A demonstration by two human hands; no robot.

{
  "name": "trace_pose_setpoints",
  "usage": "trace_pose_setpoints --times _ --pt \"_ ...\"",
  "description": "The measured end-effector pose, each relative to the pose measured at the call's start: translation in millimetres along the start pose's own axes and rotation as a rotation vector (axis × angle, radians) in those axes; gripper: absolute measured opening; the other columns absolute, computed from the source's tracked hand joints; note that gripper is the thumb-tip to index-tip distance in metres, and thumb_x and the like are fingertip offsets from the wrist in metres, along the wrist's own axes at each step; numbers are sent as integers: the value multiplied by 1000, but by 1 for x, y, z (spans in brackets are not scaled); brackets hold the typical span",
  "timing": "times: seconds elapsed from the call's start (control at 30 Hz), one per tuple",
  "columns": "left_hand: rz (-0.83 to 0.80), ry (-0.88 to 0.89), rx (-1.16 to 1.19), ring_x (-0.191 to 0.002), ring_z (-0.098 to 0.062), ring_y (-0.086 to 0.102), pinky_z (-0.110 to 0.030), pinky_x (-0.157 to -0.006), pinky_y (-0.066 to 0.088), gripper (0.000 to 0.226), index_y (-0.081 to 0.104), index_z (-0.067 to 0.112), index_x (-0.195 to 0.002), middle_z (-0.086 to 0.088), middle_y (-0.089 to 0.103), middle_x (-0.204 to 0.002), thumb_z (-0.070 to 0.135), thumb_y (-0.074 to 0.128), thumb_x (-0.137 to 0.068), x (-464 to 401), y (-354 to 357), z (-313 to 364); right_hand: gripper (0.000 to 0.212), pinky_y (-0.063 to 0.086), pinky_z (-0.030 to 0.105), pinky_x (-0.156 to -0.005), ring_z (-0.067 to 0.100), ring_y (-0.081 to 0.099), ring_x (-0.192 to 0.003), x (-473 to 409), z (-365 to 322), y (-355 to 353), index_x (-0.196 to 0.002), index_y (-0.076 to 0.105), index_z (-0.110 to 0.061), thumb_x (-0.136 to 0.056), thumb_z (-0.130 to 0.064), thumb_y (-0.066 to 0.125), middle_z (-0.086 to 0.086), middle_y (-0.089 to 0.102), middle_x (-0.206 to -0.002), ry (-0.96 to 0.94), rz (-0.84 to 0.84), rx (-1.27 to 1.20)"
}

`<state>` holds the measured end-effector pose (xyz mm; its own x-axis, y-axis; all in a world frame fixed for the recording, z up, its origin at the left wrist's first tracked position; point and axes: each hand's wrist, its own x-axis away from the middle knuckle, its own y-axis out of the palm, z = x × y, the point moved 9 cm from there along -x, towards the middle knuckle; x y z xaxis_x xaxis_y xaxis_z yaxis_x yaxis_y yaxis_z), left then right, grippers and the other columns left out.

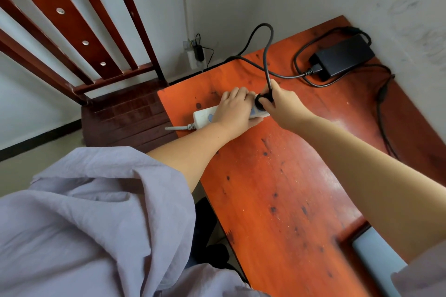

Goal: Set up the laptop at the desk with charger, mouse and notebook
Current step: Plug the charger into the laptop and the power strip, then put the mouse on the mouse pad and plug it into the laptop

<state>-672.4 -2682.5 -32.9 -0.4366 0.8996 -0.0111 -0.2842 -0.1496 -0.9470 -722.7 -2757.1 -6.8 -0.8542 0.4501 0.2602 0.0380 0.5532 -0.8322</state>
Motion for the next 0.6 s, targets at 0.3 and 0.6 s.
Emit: trace_pose_setpoints --times 0.3,0.6 --pt "-199 -65 34 -121 -27 40 -39 -100 34 59 42 13 -130 -9 47 -128 47 58 -84 -4 4 -2 18 49 44 -68 31 57 -80 6 -3 0 -105 41 -12 -93 -24 46 15 61 -95 106 -65 48" --pt "47 316 12 -82 -32 61 -42 -72 49 20 61 7 -91 -10 62 -87 21 68 -78 34 -32 83 38 41 30 -70 24 54 -79 125 100 -46 -130 39 -17 -92 -21 44 2 57 -87 356 276 -173"
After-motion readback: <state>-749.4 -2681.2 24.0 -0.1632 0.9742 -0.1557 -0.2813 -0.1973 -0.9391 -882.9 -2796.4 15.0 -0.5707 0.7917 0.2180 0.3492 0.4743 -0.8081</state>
